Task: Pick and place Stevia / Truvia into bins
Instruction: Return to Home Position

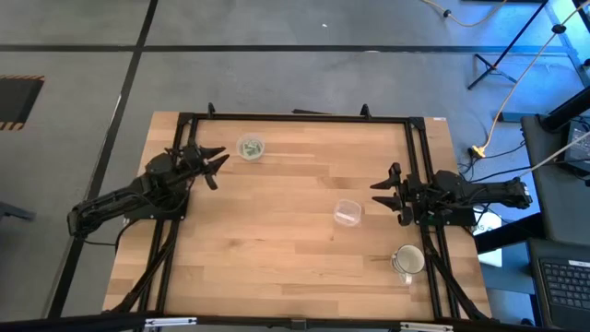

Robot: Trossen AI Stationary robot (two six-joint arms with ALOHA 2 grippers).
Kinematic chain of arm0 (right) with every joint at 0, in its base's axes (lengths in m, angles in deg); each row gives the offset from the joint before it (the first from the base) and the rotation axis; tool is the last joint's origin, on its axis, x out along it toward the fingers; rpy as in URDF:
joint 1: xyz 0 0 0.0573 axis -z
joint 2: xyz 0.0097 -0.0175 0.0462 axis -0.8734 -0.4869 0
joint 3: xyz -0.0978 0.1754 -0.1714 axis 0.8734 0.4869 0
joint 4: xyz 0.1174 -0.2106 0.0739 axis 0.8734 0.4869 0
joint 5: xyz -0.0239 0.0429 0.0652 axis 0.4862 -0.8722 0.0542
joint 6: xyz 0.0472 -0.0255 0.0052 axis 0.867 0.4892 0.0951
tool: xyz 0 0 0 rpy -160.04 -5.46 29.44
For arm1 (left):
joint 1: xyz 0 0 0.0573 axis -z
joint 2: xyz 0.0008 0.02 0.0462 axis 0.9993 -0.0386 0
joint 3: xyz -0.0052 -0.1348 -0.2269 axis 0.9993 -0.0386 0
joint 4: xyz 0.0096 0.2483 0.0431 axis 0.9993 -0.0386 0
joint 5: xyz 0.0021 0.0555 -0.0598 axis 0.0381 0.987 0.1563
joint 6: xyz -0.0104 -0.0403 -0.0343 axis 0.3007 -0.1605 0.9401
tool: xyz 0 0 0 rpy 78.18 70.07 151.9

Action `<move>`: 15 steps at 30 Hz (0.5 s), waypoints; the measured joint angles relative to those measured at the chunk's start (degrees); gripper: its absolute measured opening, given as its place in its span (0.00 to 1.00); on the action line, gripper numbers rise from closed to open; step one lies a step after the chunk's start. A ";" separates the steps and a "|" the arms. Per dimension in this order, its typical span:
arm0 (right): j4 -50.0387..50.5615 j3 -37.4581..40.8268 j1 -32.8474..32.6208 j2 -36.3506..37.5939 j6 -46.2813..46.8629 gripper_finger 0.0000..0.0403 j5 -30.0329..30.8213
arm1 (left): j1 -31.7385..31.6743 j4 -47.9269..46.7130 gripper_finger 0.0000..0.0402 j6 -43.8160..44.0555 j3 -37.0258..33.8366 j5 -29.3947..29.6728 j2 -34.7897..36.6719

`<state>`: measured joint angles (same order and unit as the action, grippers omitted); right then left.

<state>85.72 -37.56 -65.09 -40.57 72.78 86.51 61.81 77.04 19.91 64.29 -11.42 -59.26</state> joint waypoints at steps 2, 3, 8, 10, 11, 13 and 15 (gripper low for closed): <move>0.12 0.00 0.00 0.00 0.25 0.42 -0.07 | 0.00 0.80 0.33 -0.71 -0.13 1.39 -0.16; 0.17 0.00 0.00 0.00 0.30 0.42 -0.09 | 0.00 0.95 0.33 -0.66 -0.14 1.57 -0.35; 0.21 0.00 0.00 0.00 -1.71 0.42 -0.10 | 0.00 0.74 0.33 -0.68 -0.18 1.54 -0.43; 0.21 0.00 0.00 0.00 -1.66 0.42 -0.11 | 0.00 0.72 0.33 -0.68 -0.18 1.43 -0.44; 0.21 0.00 0.00 -0.02 -1.68 0.42 -0.11 | 0.00 0.72 0.33 -0.68 -0.18 1.45 -0.44; 0.23 0.00 0.00 -0.02 -1.72 0.42 -0.11 | 0.00 0.70 0.33 -0.68 -0.18 1.44 -0.46; 0.21 0.00 0.00 -0.02 -1.68 0.42 -0.11 | 0.00 0.69 0.33 -0.68 -0.18 1.45 -0.46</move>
<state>85.93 -37.56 -65.09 -40.59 71.10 86.40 61.81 77.74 19.23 64.12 -9.98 -59.72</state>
